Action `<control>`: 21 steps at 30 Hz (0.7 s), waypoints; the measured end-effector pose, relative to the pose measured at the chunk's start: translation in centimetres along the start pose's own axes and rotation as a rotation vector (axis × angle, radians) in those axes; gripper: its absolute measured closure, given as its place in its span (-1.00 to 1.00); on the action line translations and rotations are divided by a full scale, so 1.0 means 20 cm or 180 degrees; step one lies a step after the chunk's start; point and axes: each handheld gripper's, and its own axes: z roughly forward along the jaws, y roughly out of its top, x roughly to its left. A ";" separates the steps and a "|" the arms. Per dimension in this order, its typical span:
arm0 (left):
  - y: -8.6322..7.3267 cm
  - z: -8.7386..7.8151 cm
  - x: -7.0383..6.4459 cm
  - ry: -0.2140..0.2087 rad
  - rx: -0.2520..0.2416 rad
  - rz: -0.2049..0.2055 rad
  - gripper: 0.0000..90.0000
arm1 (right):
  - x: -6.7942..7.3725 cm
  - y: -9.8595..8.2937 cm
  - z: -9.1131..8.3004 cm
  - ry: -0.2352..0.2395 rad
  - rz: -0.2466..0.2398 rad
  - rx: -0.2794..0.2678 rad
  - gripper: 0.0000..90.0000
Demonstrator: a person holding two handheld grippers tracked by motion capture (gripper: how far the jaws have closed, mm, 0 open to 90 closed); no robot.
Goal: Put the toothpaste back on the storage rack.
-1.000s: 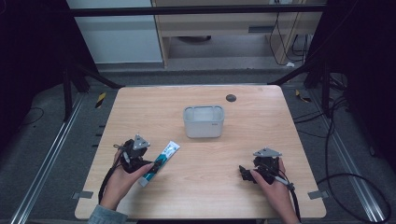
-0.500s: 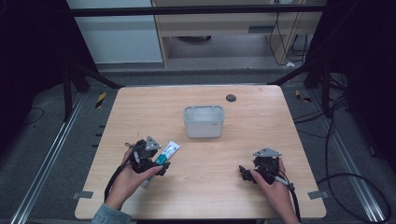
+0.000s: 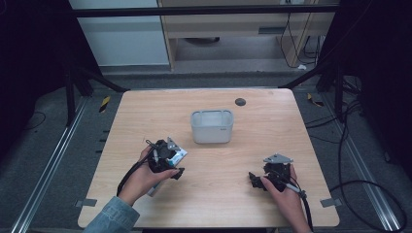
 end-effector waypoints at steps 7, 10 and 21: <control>0.01 0.01 0.03 -0.0021 0.0128 0.0054 -0.64 | 0.00 0.00 0.00 0.0000 0.0002 0.0000 -0.99; 0.01 0.01 0.04 -0.0040 0.0138 0.0016 -0.52 | 0.00 0.00 0.00 0.0001 0.0004 0.0001 -0.99; 0.00 0.04 0.10 -0.0113 0.0273 -0.0056 -0.23 | 0.00 0.00 0.00 0.0000 0.0001 0.0000 -0.99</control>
